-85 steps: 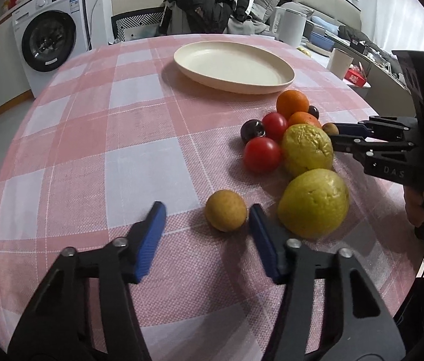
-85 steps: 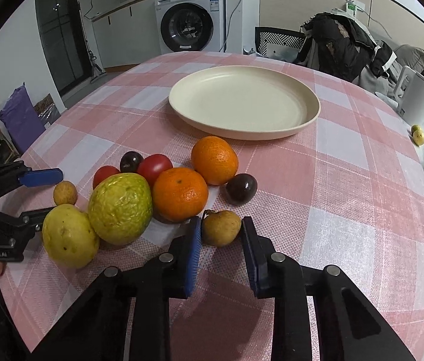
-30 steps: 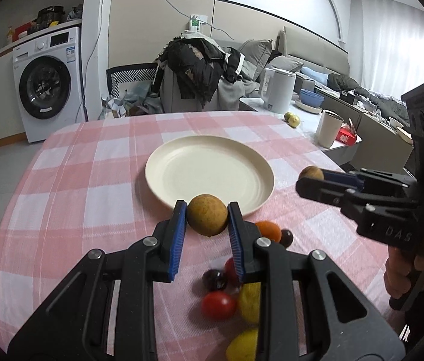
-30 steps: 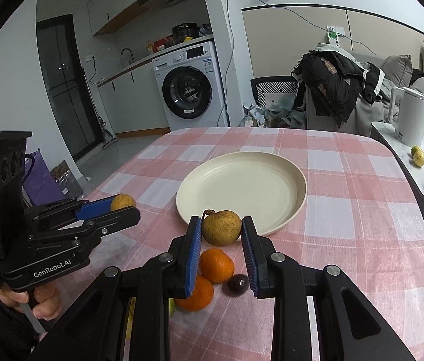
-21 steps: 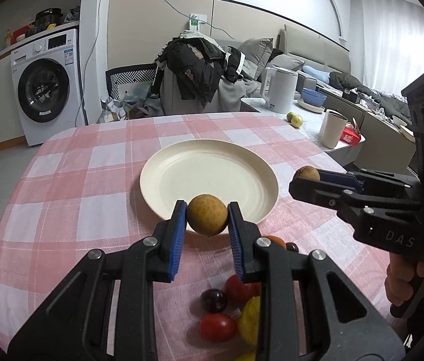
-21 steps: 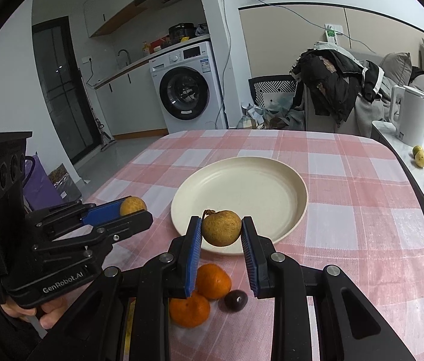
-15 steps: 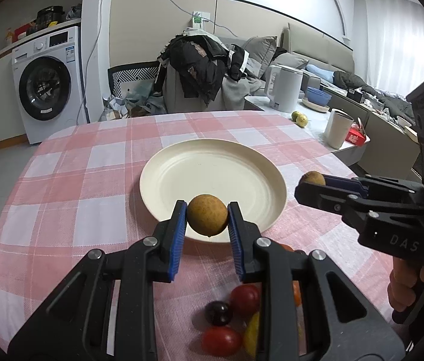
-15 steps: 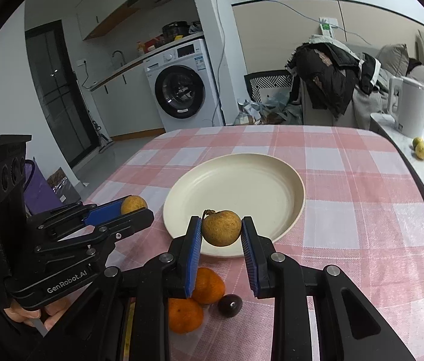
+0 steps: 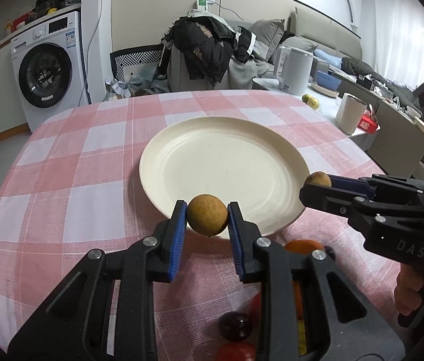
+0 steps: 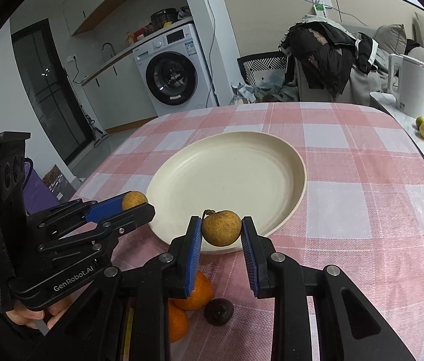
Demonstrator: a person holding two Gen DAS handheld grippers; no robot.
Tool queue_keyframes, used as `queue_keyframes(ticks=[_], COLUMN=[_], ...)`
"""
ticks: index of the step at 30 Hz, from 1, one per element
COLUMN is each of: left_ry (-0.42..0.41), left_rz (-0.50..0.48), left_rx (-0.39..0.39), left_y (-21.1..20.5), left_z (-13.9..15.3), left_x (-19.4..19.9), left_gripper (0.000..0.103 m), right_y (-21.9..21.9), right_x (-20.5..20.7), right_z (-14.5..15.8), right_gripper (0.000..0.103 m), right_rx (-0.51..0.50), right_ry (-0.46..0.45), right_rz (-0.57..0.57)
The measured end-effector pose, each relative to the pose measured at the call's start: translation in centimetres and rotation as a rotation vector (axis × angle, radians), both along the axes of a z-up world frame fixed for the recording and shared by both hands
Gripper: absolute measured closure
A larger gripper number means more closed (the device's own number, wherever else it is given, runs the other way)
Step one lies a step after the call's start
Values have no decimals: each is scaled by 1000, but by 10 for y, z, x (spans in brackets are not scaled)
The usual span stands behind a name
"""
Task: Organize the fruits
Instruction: 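Carry both small brown fruits over the cream plate and open both tools, then withdraw both open tools from the plate back toward the fruit cluster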
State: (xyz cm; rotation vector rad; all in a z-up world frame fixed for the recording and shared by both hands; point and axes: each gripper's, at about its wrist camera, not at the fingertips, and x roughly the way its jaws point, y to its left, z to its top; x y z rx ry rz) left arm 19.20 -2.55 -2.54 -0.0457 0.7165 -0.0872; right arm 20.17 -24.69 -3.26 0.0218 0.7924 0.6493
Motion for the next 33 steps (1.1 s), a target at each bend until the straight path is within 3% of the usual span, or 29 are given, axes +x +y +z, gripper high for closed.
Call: queue_keyframes(ticks=[19, 22, 25, 27, 31, 33], left_ry=[21, 15, 12, -6, -43, -59], left_rz=[-8, 3, 2, 11, 22, 26], left_rx=[21, 32, 32, 38, 49, 57], left_y=[-3, -4, -3, -2, 1, 2], left_z=[-10, -8, -7, -5, 3, 8], left_x=[14, 13, 11, 7, -7, -17], left_gripper=[78, 78, 65, 45, 21, 20], right_y=[8, 7, 4, 1, -9, -13], right_x=[10, 9, 6, 3, -5, -8], right_z=[-13, -11, -11, -10, -6, -3], right_gripper=[75, 65, 62, 55, 46, 27], right_rx=[-32, -37, -56, -60, -58, -55], right_ry=[25, 14, 1, -7, -19, -18], right_rz=[-8, -12, -24, -31, -48, -49])
